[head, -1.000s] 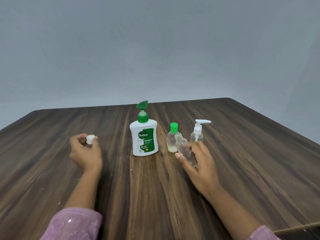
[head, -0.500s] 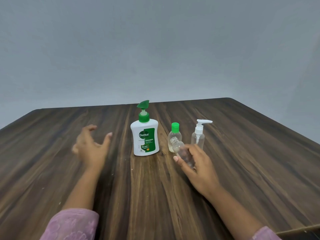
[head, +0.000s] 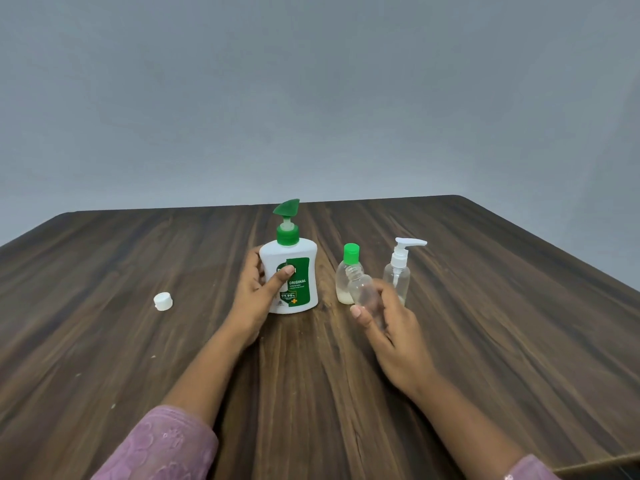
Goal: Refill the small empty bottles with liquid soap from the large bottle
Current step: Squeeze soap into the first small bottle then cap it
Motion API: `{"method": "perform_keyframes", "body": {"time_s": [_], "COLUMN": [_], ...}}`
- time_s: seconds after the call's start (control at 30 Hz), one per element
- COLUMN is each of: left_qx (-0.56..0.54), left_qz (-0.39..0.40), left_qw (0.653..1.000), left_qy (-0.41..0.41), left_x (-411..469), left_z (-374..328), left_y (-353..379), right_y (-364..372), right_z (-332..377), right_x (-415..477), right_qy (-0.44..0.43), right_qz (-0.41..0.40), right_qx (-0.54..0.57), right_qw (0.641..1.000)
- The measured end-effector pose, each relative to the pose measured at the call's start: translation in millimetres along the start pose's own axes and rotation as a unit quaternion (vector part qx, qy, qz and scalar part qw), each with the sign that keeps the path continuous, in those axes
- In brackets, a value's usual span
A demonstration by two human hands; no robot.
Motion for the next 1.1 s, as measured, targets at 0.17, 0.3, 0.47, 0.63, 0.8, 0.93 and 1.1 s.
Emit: {"method": "perform_keyframes", "body": {"time_s": [0.17,0.3,0.47,0.63,0.8,0.93,1.1], "left_qx": [-0.064,-0.086,-0.061,-0.049,0.055,0.058,0.046], "left_qz": [0.142,0.237,0.265,0.039,-0.082,-0.117,-0.115], "left_qw": [0.982,0.954,0.951,0.993,0.970,0.973,0.975], "left_qy": [-0.107,-0.160,-0.145,0.100,0.223,0.189,0.187], "left_x": [-5.4,-13.1,-15.1,-8.9,-23.0,-23.4,-27.0], "left_z": [-21.1,-29.0,-33.9,-57.3,-74.4,-68.7,-70.6], "left_y": [-19.1,-24.9,-23.9,2.8,33.1,35.7,37.1], "right_y": [6.0,12.6,26.5,25.9,29.4,29.9,30.3], "right_z": [4.9,13.4,18.3,14.9,17.1,18.4,17.7], "right_x": [2.1,8.6,14.7,10.8,9.6,10.2,10.5], "right_qy": [-0.003,-0.008,-0.024,-0.038,-0.048,-0.040,-0.031], "right_qz": [-0.013,-0.027,-0.079,-0.108,-0.085,-0.085,-0.078], "right_qx": [0.099,0.157,0.208,0.193,0.190,0.195,0.187], "right_qw": [0.995,0.987,0.975,0.975,0.977,0.976,0.979]}}
Point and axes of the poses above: each hand's wrist, its own x-axis towards the middle knuckle, its own y-axis out of the palm, z = x × y, the point moved 2 cm from there along x, towards the middle knuckle, and after that the axes turned 8 degrees about y, right-handed, at the moved point
